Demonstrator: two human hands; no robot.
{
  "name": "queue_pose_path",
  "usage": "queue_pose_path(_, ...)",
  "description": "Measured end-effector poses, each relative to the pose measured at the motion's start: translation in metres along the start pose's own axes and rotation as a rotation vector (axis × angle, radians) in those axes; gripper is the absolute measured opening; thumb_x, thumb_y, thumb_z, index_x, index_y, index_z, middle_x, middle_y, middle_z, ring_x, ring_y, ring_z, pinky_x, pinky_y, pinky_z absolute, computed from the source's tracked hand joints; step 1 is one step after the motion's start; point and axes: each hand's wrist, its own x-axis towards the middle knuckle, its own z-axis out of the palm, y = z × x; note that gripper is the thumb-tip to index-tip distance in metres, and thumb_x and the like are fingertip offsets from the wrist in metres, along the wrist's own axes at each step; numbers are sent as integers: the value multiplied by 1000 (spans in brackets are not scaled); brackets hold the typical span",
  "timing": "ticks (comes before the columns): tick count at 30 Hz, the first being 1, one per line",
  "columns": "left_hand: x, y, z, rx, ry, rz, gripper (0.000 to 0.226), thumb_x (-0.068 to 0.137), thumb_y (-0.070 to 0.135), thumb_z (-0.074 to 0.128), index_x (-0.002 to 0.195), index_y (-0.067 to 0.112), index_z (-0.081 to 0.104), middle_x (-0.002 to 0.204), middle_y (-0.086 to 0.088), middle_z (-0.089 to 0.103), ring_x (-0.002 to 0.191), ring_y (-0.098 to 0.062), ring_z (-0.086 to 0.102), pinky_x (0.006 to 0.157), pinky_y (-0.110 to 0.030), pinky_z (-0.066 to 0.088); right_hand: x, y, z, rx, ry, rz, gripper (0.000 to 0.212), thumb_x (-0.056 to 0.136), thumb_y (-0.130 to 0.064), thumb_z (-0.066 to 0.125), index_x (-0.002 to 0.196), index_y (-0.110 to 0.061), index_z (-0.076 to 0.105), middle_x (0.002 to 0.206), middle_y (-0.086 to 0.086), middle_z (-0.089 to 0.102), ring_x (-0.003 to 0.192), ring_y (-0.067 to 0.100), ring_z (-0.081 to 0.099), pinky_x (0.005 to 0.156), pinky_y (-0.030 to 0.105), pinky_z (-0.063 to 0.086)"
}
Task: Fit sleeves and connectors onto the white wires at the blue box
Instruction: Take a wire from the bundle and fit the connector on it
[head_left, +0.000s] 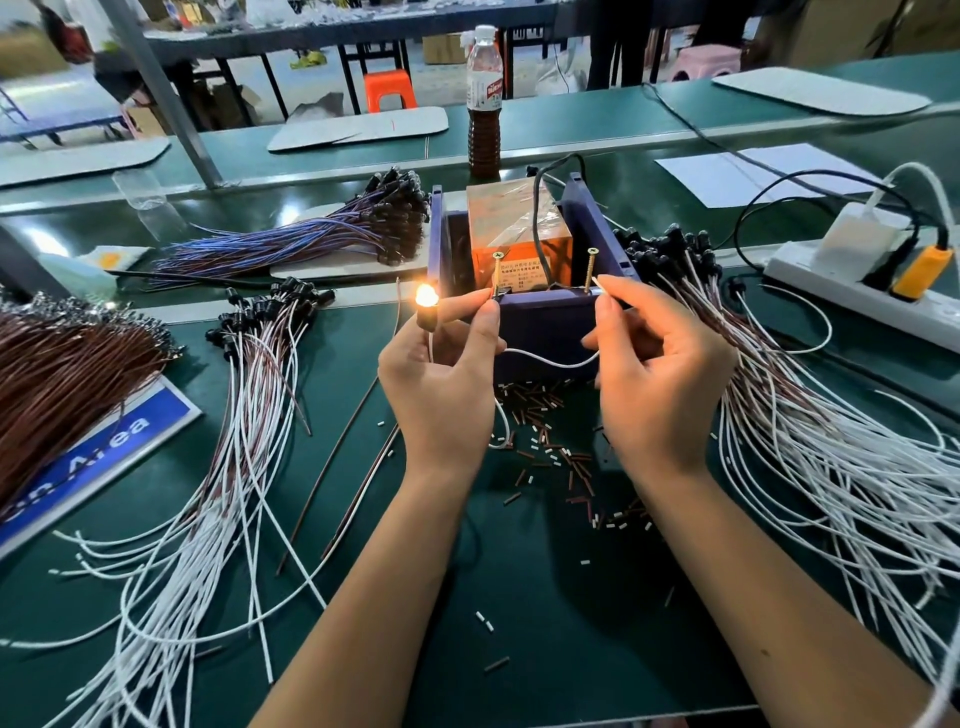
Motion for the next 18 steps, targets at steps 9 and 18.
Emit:
queue_pose_path(9, -4, 14, -1, -152, 1, 8, 11, 95, 10, 71, 99, 20, 74, 69, 4, 65, 66, -17, 66, 72, -33, 56, 13, -4, -21, 103, -60, 151, 13, 102, -16, 65, 111, -13, 75, 72, 0, 74, 53, 14, 66, 53, 28, 50)
queue_pose_path(18, -6, 59, 88, -95, -318, 16, 8, 98, 17, 70, 97, 10, 74, 78, -11, 70, 69, -18, 67, 66, -27, 56, 82, -6, -134, -266, -67, 166, 21, 89, -51, 68, 96, -32, 73, 65, -7, 72, 47, 5, 61, 50, 29, 50)
